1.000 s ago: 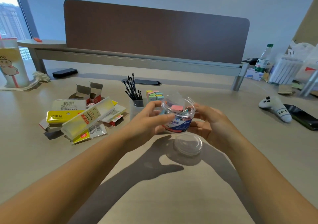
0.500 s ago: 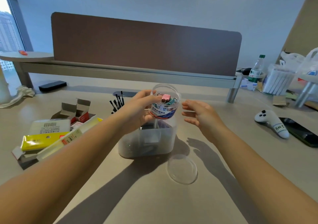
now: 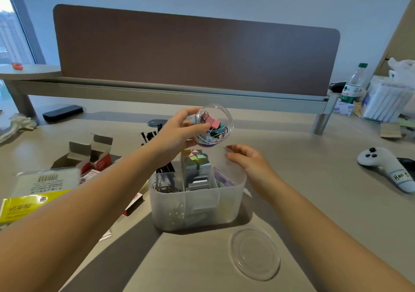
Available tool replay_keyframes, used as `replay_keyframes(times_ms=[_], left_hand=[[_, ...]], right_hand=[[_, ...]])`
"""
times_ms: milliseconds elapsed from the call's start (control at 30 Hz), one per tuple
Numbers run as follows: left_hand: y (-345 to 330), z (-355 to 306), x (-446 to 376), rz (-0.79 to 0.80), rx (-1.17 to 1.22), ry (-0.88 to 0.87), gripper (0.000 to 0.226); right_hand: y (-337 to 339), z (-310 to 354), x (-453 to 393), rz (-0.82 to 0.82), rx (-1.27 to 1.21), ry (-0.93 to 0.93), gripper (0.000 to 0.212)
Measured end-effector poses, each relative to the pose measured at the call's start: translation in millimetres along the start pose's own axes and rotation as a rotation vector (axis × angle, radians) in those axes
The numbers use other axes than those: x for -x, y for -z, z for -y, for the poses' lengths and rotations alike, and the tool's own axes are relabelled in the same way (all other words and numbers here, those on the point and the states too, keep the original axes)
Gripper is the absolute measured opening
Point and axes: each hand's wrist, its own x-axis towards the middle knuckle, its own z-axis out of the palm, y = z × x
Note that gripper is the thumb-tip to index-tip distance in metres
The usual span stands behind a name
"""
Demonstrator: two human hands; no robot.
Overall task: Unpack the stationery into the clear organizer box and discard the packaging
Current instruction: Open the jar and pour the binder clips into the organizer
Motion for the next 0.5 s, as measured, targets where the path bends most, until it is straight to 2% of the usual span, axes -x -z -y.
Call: replay_keyframes(times_ms=[200,333,500], left_hand=[[0.0,2.3,-9.9,0.014,-0.077,-0.054,0.047],[0.0,3.9,-16.5,0.03,-0.144,-0.059,0.053],[2.1,5.9,-18.6,0.088,-0.211,-0.082,0.052]], right_hand=[[-0.8,-2.2,-1.9,-0.002,0.003,0.019,0.03],[0.1,-2.9,-3.1,0.045,-0.042,0.008,0.022],[3.7,-2.7,-5.0,0.17,-0.022,-0.06,0.036]])
